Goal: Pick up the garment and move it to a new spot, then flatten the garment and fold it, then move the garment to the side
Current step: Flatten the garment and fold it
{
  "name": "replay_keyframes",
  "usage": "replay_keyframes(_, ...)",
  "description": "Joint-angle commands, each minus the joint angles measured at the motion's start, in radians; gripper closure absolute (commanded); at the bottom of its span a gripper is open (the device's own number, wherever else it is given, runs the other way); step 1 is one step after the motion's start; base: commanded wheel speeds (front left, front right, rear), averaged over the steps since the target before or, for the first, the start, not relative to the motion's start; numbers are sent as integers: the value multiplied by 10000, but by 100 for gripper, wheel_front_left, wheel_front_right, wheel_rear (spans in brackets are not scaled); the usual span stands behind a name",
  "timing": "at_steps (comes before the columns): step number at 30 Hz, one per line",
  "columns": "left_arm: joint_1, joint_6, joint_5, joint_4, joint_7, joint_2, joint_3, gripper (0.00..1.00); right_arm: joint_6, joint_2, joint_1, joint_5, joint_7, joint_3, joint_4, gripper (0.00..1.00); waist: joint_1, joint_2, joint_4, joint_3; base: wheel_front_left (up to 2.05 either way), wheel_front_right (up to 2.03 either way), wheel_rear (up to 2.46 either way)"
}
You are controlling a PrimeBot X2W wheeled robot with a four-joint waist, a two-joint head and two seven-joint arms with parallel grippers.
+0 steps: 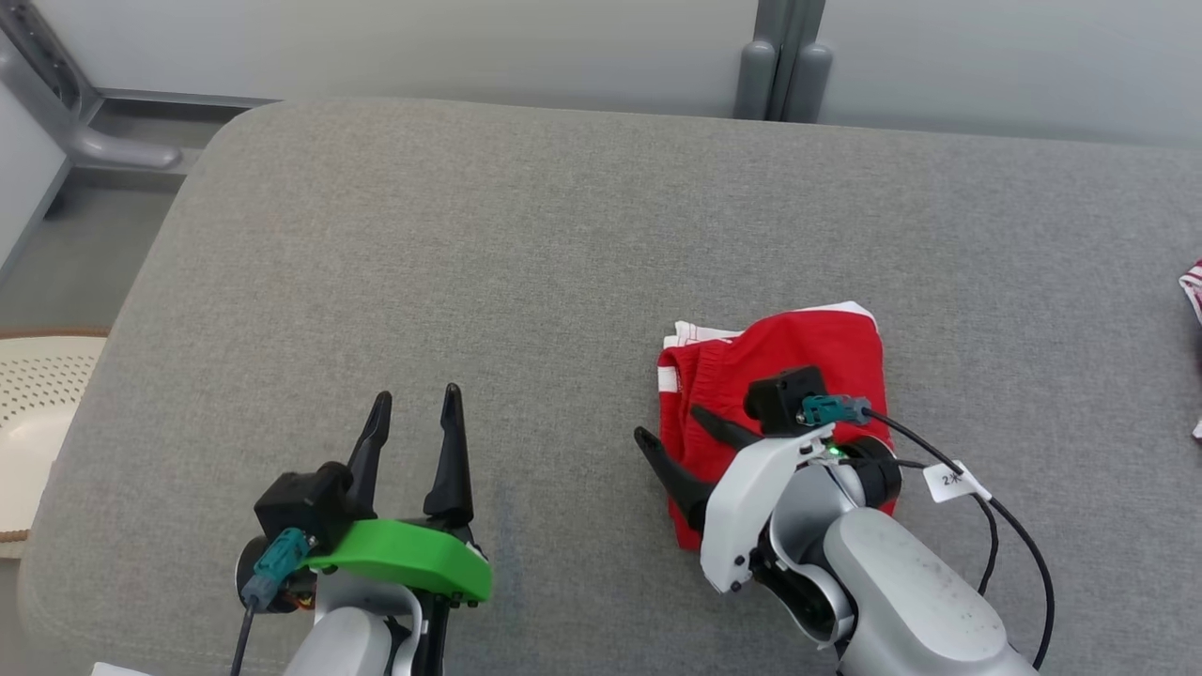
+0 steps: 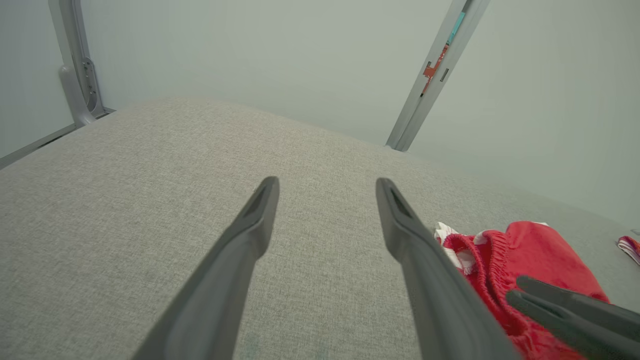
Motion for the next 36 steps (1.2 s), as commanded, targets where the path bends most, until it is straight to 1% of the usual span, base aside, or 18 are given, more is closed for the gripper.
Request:
replay_keyframes(1, 16, 5, 84, -42, -25, 20, 50, 0, -5, -108, 16, -47, -162, 30, -104, 0, 0, 0, -122, -8, 0, 0, 0)
replay_keyframes(4, -4, -33, 151, -96, -27, 4, 58, 0, -5, -249, -43, -327, -729, -125, -393, 0, 0, 0, -306, -33, 0, 0, 0)
replay_keyframes(7, -83, -89, 268, -169, -27, -40, 46, 0, -5, -348, -9, -744, -1367, -529, -637, 0, 0, 0, -482, -80, 0, 0, 0)
replay_keyframes(12, -262, -171, 419, -150, -26, -174, 25, 0, -5, -325, 449, -1593, -2367, -1924, -947, 0, 0, 0, -830, -263, 0, 0, 0)
replay_keyframes(17, -418, -248, 588, -22, -26, -288, 97, 0, -5, -206, 930, -2336, -3053, -3141, -1045, 0, 0, 0, -1107, -368, 0, 0, 0)
replay_keyframes(24, -28, -270, 1065, 125, -26, -414, 587, 0, -5, -75, 1633, -3081, -3809, -4177, -1375, 0, 0, 0, -1365, -545, 0, 0, 0)
replay_keyframes(28, 399, -330, 1380, 59, -24, -454, 922, 0, -5, -25, 2149, -3498, -4134, -4470, -1732, 0, 0, 0, -1401, -685, 0, 0, 0)
replay_keyframes(31, 691, -351, 1711, 82, -15, -471, 1044, 0, -5, -18, 2509, -3263, -4246, -4452, -1921, 0, 0, 0, -1389, -775, 0, 0, 0)
replay_keyframes(36, 1089, -508, 1956, 143, -14, -488, 1269, 0, -5, -18, 2960, -3007, -4305, -4412, -2157, 0, 0, 0, -1393, -935, 0, 0, 0)
